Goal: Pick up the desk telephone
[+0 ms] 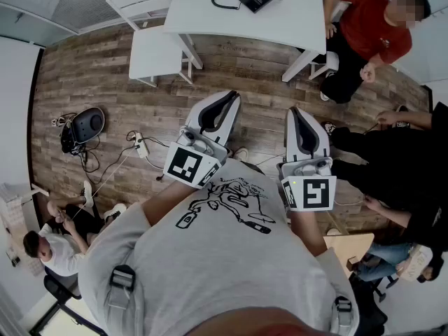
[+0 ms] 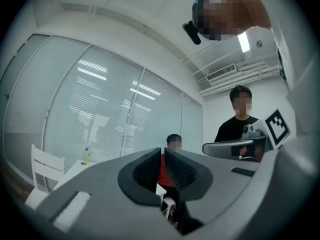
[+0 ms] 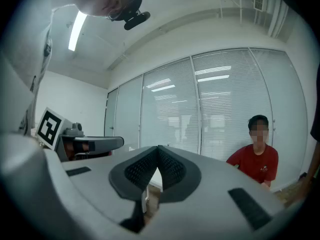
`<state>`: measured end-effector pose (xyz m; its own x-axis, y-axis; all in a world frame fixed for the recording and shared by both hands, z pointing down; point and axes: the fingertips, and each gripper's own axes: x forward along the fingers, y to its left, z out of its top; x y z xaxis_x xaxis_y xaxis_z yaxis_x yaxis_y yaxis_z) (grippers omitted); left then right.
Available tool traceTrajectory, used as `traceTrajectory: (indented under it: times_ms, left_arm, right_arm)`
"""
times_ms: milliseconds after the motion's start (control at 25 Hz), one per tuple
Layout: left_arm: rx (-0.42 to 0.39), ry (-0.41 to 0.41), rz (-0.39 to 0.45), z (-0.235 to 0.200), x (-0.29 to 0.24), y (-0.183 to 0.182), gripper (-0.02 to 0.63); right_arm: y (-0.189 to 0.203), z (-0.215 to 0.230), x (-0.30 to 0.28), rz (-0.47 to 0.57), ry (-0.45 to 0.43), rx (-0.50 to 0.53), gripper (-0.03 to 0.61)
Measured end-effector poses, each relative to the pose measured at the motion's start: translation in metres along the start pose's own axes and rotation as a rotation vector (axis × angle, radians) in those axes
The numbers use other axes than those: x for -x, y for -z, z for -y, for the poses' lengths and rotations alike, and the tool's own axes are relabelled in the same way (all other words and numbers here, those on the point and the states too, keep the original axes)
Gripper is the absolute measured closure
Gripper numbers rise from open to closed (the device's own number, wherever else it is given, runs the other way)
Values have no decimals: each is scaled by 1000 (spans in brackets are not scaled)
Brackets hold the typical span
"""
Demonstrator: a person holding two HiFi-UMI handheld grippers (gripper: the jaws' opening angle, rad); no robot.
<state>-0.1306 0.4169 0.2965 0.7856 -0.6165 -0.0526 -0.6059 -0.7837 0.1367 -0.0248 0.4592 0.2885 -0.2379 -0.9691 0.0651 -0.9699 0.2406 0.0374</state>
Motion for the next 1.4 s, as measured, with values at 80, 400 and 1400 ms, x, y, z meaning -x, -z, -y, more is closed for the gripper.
traceTrajectory:
  times_ms: [80,400,1400]
  left_arm:
    - [12,0,-1,-4,-6,1,592]
    - [35,13,-1,-45,-37,2,595]
    - [87,38,-48,-244,-155,0,604]
  right_arm:
    - [-1,4,-8,-4,5,-1,574]
    - [-8,12,-57,22,0,-39,572]
    - [-10,49,-286,-31,59,-20,572]
